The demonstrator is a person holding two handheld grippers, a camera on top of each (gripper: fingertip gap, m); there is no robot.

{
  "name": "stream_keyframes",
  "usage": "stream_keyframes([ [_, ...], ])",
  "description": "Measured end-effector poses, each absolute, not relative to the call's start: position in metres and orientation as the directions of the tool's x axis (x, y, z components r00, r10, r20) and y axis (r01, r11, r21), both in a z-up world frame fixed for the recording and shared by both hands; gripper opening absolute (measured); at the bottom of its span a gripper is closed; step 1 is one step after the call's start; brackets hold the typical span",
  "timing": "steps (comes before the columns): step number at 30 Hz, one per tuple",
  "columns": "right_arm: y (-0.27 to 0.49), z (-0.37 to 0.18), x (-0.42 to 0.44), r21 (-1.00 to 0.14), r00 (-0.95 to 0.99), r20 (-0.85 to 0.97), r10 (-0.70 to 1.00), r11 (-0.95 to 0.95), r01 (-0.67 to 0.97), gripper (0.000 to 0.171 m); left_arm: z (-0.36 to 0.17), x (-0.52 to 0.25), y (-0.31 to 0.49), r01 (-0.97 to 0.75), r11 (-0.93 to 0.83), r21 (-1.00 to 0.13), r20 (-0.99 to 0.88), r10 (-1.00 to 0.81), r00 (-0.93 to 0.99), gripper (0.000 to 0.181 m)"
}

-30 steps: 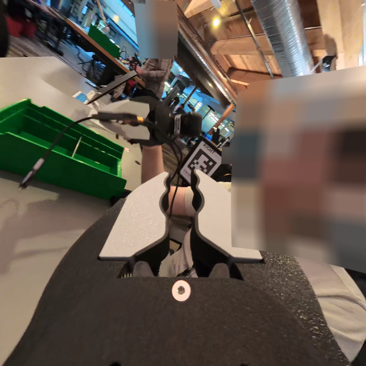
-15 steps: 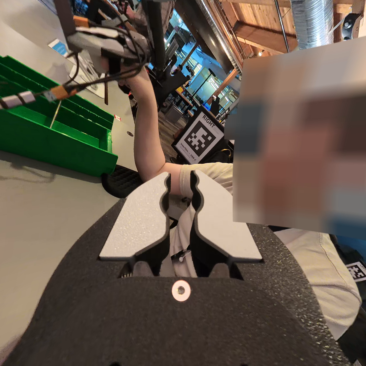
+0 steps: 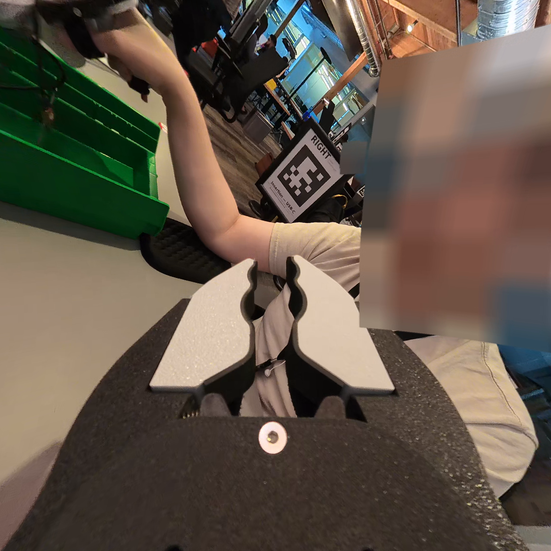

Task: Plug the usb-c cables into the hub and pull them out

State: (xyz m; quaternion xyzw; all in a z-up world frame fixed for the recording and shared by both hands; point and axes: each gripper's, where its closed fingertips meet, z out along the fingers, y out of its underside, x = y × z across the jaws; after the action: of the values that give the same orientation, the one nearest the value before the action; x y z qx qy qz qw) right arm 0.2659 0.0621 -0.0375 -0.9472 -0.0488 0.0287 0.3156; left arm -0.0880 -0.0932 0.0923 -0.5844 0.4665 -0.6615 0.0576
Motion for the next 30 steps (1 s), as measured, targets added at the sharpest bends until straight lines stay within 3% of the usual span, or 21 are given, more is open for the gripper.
stream_keyframes([
  [1,0.067,-0.041,0.269,-0.601,0.995,-0.028,0.100,-0.797,0.063,0.011,0.091,-0.087,-0.094,-0.477,-0.555,-0.681,0.722,-0.619,-0.310,0.017],
  [5,0.074,-0.052,0.271,-0.611,0.985,-0.105,0.137,-0.790,0.044,0.011,0.088,-0.082,-0.097,-0.493,-0.551,-0.673,0.728,-0.613,-0.309,0.017],
  [10,0.069,-0.034,0.282,-0.729,0.967,-0.102,0.232,-0.679,0.085,0.011,0.086,-0.080,-0.098,-0.504,-0.547,-0.669,0.730,-0.613,-0.304,0.017],
  [13,0.067,-0.026,0.286,-0.779,0.948,-0.195,0.250,-0.627,0.005,0.010,0.087,-0.079,-0.098,-0.503,-0.547,-0.669,0.730,-0.613,-0.303,0.017],
  [22,0.055,-0.022,0.296,-0.820,0.916,-0.263,0.304,-0.570,-0.046,0.010,0.084,-0.076,-0.104,-0.523,-0.531,-0.667,0.728,-0.615,-0.303,0.017],
  [30,0.045,-0.021,0.286,-0.848,0.880,-0.218,0.423,-0.529,0.044,0.010,0.081,-0.072,-0.106,-0.539,-0.528,-0.656,0.735,-0.608,-0.299,0.017],
])
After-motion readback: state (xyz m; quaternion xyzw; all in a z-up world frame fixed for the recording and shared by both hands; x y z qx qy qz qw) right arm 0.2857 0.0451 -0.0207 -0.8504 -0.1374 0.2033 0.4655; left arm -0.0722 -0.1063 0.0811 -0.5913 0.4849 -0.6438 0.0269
